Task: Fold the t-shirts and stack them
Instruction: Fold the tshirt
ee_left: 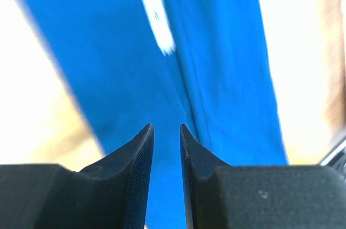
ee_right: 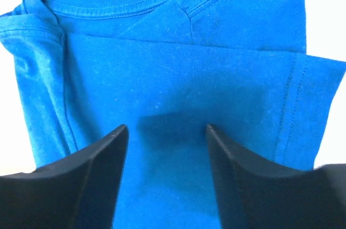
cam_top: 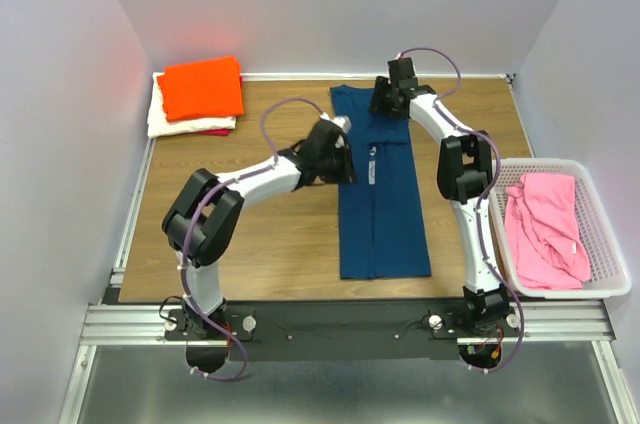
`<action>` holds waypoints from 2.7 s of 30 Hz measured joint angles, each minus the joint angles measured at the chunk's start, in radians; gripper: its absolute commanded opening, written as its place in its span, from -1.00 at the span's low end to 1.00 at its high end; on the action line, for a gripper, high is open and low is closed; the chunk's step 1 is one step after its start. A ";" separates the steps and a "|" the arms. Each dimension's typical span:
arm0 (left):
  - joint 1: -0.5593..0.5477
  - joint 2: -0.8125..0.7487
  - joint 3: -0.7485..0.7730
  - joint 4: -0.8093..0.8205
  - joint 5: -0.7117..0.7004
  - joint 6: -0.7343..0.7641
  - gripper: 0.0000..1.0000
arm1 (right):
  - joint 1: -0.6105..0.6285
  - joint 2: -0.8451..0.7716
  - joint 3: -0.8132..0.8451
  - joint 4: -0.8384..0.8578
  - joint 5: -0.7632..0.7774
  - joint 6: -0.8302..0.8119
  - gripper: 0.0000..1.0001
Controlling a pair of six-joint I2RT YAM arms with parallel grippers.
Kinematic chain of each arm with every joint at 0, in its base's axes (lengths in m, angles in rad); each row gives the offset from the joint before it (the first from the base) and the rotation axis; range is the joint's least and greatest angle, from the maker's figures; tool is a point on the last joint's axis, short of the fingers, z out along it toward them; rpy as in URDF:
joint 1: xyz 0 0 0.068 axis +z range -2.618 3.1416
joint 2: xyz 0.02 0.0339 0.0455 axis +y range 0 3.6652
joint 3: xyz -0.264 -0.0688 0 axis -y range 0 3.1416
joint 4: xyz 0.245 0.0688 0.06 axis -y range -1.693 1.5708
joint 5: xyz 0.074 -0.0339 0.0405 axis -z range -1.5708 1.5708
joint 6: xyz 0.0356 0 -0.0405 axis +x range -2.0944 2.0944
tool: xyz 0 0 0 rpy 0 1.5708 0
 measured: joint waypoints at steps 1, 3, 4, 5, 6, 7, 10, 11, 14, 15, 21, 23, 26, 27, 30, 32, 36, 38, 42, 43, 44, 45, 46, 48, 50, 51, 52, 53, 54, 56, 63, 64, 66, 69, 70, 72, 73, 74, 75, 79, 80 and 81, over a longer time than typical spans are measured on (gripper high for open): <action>0.033 -0.002 0.021 -0.003 0.001 -0.002 -0.35 | 0.000 -0.004 0.000 -0.004 -0.001 -0.002 0.56; 0.095 0.001 0.079 -0.022 -0.004 -0.002 -0.35 | 0.000 -0.016 0.000 -0.011 -0.001 -0.004 0.60; 0.124 0.008 0.118 -0.035 -0.006 -0.001 -0.35 | 0.000 -0.029 0.000 -0.018 0.000 -0.006 0.60; 0.146 0.016 0.154 -0.040 -0.009 -0.001 -0.35 | 0.000 -0.040 0.000 -0.021 0.001 -0.006 0.60; 0.178 0.034 0.209 -0.043 -0.016 0.000 -0.35 | -0.001 -0.055 0.000 -0.022 0.003 -0.006 0.60; 0.198 0.053 0.262 -0.044 -0.020 0.003 -0.34 | -0.002 -0.075 0.000 -0.022 0.008 -0.006 0.60; 0.232 0.140 0.406 -0.042 -0.024 0.026 -0.29 | -0.001 -0.147 -0.014 -0.019 0.024 -0.006 0.58; 0.237 0.179 0.458 -0.042 -0.024 0.038 -0.27 | -0.001 -0.182 -0.034 -0.016 0.032 -0.006 0.57; 0.241 0.312 0.611 -0.059 -0.022 0.070 -0.23 | -0.001 -0.261 -0.091 -0.005 0.047 -0.002 0.54; 0.246 0.366 0.665 -0.063 -0.022 0.083 -0.20 | -0.001 -0.292 -0.124 -0.002 0.053 -0.001 0.53; 0.259 0.554 0.798 -0.128 -0.021 0.125 -0.14 | -0.001 -0.346 -0.278 0.006 0.077 0.003 0.40; 0.266 0.616 0.864 -0.161 -0.013 0.138 -0.14 | -0.001 -0.346 -0.327 0.002 0.080 0.003 0.36; 0.271 0.698 0.974 -0.196 -0.001 0.153 -0.17 | -0.001 -0.353 -0.418 -0.003 0.082 0.006 0.35; 0.272 0.721 1.011 -0.207 0.000 0.155 -0.18 | -0.001 -0.358 -0.445 -0.003 0.082 0.008 0.35; 0.274 0.757 1.058 -0.223 -0.002 0.157 -0.24 | 0.002 -0.398 -0.542 -0.007 0.083 0.014 0.35; 0.279 0.771 1.071 -0.227 -0.006 0.154 -0.34 | 0.010 -0.440 -0.595 -0.011 0.084 0.018 0.35; 0.286 0.779 1.082 -0.227 -0.010 0.149 -0.49 | 0.043 -0.533 -0.662 -0.007 0.089 0.018 0.36; 0.292 0.784 1.087 -0.227 -0.017 0.142 -0.53 | 0.069 -0.578 -0.687 -0.002 0.095 0.018 0.36; 0.322 0.793 1.102 -0.226 -0.015 0.129 -0.56 | 0.120 -0.628 -0.721 0.005 0.099 0.018 0.36; 0.330 0.798 1.110 -0.225 -0.014 0.129 -0.56 | 0.130 -0.632 -0.728 0.008 0.099 0.019 0.36; 0.340 0.805 1.122 -0.225 -0.012 0.129 -0.55 | 0.139 -0.634 -0.736 0.008 0.099 0.021 0.37; 0.347 0.809 1.129 -0.224 -0.011 0.130 -0.55 | 0.145 -0.634 -0.743 0.008 0.098 0.022 0.37; 0.360 0.818 1.144 -0.224 -0.007 0.130 -0.53 | 0.148 -0.634 -0.751 0.008 0.098 0.025 0.37; 0.379 0.829 1.166 -0.222 0.001 0.131 -0.52 | 0.150 -0.635 -0.766 0.008 0.097 0.032 0.37; 0.397 0.837 1.183 -0.219 0.018 0.134 -0.48 | 0.151 -0.636 -0.779 0.008 0.093 0.039 0.37; 0.405 0.840 1.189 -0.216 0.028 0.134 -0.46 | 0.154 -0.637 -0.789 0.008 0.091 0.044 0.37; 0.417 0.842 1.192 -0.214 0.035 0.134 -0.43 | 0.154 -0.641 -0.795 0.008 0.090 0.045 0.37; 0.429 0.844 1.198 -0.212 0.049 0.135 -0.33 | 0.156 -0.649 -0.807 0.008 0.084 0.050 0.36; 0.439 0.846 1.202 -0.209 0.059 0.135 -0.27 | 0.158 -0.655 -0.817 0.007 0.080 0.052 0.37; 0.458 0.846 1.207 -0.197 0.094 0.144 -0.12 | 0.164 -0.690 -0.853 0.010 0.072 0.060 0.37; 0.488 0.816 1.156 -0.153 0.180 0.152 0.04 | 0.168 -0.843 -0.997 0.012 0.076 0.077 0.36; 0.487 0.792 1.113 -0.145 0.182 0.152 0.04 | 0.168 -0.866 -1.020 0.011 0.077 0.080 0.36; 0.483 0.716 1.005 -0.134 0.182 0.140 0.02 | 0.168 -0.911 -1.072 0.012 0.083 0.090 0.31; 0.480 0.511 0.718 -0.084 0.163 0.096 -0.01 | 0.168 -0.985 -1.161 0.009 0.085 0.114 0.29; 0.475 0.407 0.584 -0.051 0.141 0.070 -0.02 | 0.168 -1.004 -1.187 0.012 0.085 0.122 0.29; 0.465 0.240 0.380 -0.011 0.095 0.034 -0.06 | 0.171 -1.047 -1.249 0.008 0.085 0.135 0.21; 0.461 0.153 0.293 -0.003 0.071 0.015 -0.07 | 0.172 -1.060 -1.269 0.007 0.085 0.142 0.20; 0.457 0.086 0.227 0.006 0.050 0.003 -0.08 | 0.175 -1.071 -1.290 0.005 0.085 0.145 0.18; 0.451 0.040 0.181 0.023 0.037 -0.007 -0.10 | 0.178 -1.085 -1.313 0.000 0.085 0.151 0.14; 0.402 -0.188 -0.088 0.081 -0.015 -0.048 -0.11 | 0.197 -1.099 -1.334 -0.019 0.085 0.160 0.06; 0.390 -0.214 -0.136 0.088 -0.021 -0.053 -0.11 | 0.206 -1.101 -1.335 -0.021 0.087 0.161 0.02; 0.364 -0.251 -0.204 0.087 -0.027 -0.061 -0.11 | 0.213 -1.102 -1.336 -0.023 0.088 0.161 0.00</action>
